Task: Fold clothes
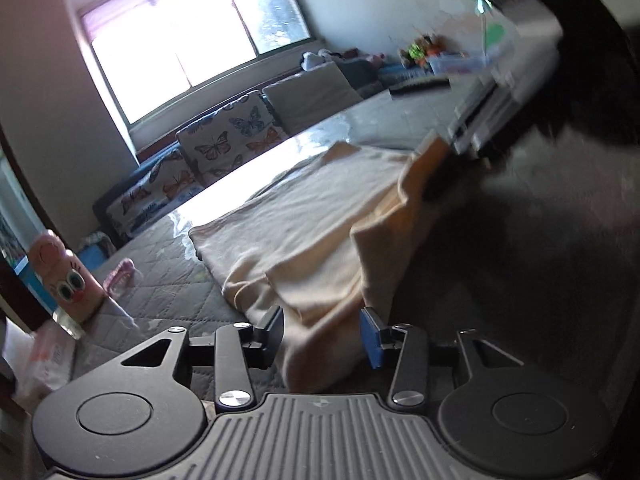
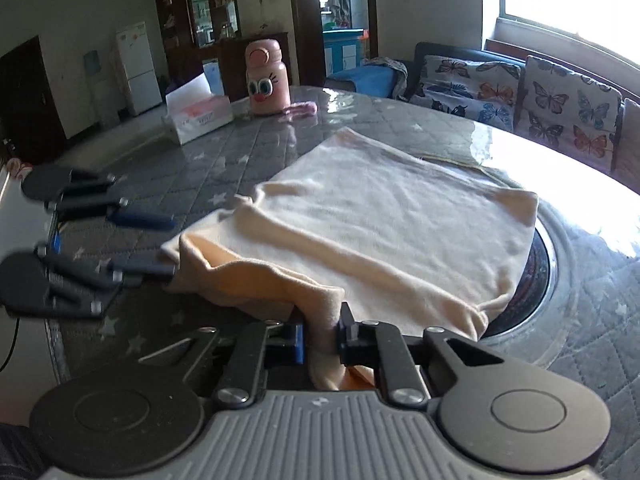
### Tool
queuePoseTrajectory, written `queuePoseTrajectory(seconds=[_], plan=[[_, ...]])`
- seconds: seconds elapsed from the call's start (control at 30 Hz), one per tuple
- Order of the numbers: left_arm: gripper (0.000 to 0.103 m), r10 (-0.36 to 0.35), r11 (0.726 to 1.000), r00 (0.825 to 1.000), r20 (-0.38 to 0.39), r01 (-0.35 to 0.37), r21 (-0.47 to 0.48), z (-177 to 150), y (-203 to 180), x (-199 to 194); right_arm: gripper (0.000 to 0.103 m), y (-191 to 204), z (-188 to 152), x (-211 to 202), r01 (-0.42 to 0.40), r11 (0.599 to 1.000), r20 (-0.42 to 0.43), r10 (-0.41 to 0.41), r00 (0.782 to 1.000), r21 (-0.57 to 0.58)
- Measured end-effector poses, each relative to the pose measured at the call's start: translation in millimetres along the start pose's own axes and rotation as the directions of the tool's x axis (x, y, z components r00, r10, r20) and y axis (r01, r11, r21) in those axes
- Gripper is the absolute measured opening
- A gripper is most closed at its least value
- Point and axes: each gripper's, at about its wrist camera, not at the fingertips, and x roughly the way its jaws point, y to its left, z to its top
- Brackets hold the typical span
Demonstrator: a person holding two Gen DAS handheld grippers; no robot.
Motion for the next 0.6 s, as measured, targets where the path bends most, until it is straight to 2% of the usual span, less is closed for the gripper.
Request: queuePoseTrajectory(seconds=[0.07, 0.17, 0.3, 0.43, 0.47, 0.5, 0.53, 0.6], plan=[[0.05, -0.002, 1.0, 1.0, -0.001, 0.002, 0.015, -1.7, -3.0, -0.2, 0.013, 0.9, 2.7, -1.2, 0.004, 1.0, 0.009, -0.005, 1.0, 0.004], [0.065, -0.016, 1.0, 1.0, 0.016, 0.015, 0.022, 0.1, -6.4, -2.2, 0.013, 0.5, 6.9, -3.8, 0.009, 1.0, 0.025, -0.009, 1.0, 0.02], [0.069, -0.025, 0.999, 0.999, 0.022, 0.024, 0.046, -1.1, -14.8, -2.9, 0.013, -2.3, 13.5, -5.0, 0.016, 0.999, 0.041, -0.018, 0.999, 0.043], [0.068, 0.033, 0.997, 0.999, 0.011, -0.034, 0.074, -3.4, -20.2, 6.4, 0.013, -2.8, 17.8, -6.2, 0.02, 0.999, 0.06, -0.023, 0.998, 0.045], [0.062, 0.044, 0.996, 0.999, 0.008, -0.045, 0.071, -3.2, -19.3, 9.3, 0.013, -2.7, 17.8, -6.1, 0.022, 0.999, 0.062, -0.025, 0.998, 0.046], [0.049, 0.053, 0.996, 0.999, 0.004, -0.053, 0.067, -2.5, -17.0, 12.3, 0.012, -2.7, 17.6, -5.9, 0.024, 0.999, 0.062, -0.027, 0.998, 0.048], [0.042, 0.062, 0.996, 0.998, -0.004, -0.061, 0.065, -1.6, -14.4, 15.8, 0.012, -2.6, 16.7, -5.7, 0.025, 0.998, 0.063, -0.028, 0.998, 0.049], [0.018, 0.076, 0.995, 0.997, -0.012, -0.075, 0.066, -1.3, -11.1, 18.8, 0.011, -2.4, 14.1, -6.6, 0.027, 0.998, 0.066, -0.03, 0.997, 0.051]])
